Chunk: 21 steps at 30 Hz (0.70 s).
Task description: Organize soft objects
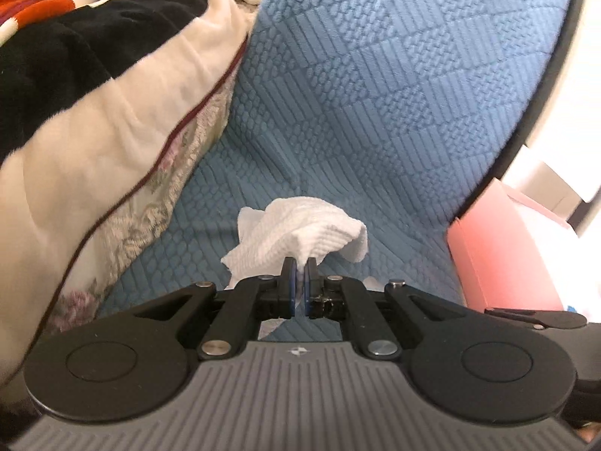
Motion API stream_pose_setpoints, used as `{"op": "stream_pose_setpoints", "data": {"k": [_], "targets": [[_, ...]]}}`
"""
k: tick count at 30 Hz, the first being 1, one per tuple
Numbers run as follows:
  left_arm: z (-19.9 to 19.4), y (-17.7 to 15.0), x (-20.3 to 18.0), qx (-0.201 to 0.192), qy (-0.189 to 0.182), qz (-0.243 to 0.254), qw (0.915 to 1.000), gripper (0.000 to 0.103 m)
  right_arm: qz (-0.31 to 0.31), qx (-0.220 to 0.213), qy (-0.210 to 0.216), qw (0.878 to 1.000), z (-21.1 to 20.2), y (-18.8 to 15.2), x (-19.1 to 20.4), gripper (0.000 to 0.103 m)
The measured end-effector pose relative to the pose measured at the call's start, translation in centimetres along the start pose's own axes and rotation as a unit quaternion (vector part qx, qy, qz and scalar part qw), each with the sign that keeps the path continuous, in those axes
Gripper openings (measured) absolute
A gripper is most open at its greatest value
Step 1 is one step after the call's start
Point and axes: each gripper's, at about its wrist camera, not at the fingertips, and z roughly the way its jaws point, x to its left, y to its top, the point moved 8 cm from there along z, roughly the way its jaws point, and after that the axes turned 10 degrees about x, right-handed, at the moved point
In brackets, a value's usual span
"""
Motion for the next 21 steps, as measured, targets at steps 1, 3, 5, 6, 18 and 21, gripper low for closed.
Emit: {"op": "stream_pose_setpoints", "data": {"k": [1, 3, 5, 6, 18, 21], "targets": [[-0.2, -0.3, -0.2, 0.002, -0.001, 0.002, 1.0, 0.005, 0.002, 0.0, -0.001, 1.0, -0.1, -0.2, 0.1, 0.013], [-0.5, -1.0, -0.5, 0.005, -0.001, 0.006, 1.0, 0.005, 0.009, 0.001, -0.002, 1.0, -0.4, -0.6, 0.1, 0.013], [-0.8, -1.8, -0.8, 0.009, -0.003, 0.009, 0.9999, 0.005, 0.015, -0.001, -0.007, 1.0, -0.7, -1.0, 0.0, 0.013], [-0.9, -2.2, -0.9, 0.011, -0.003, 0.01, 0.9999, 0.005, 0.018, 0.0, -0.008, 1.0, -0.9, -1.3, -0.1, 0.013], [-3.1, -6.4, -1.2, 0.051, -0.021, 0.02, 0.9983, 0.005, 0.045, 0.013, -0.044, 0.998, -3.1, -5.6, -0.5, 0.013], [-2.9, -7.2, -1.2, 0.064, -0.034, 0.023, 0.9971, 0.006, 0.04, 0.023, -0.035, 0.998, -3.3, -6.7, 0.1, 0.015]]}}
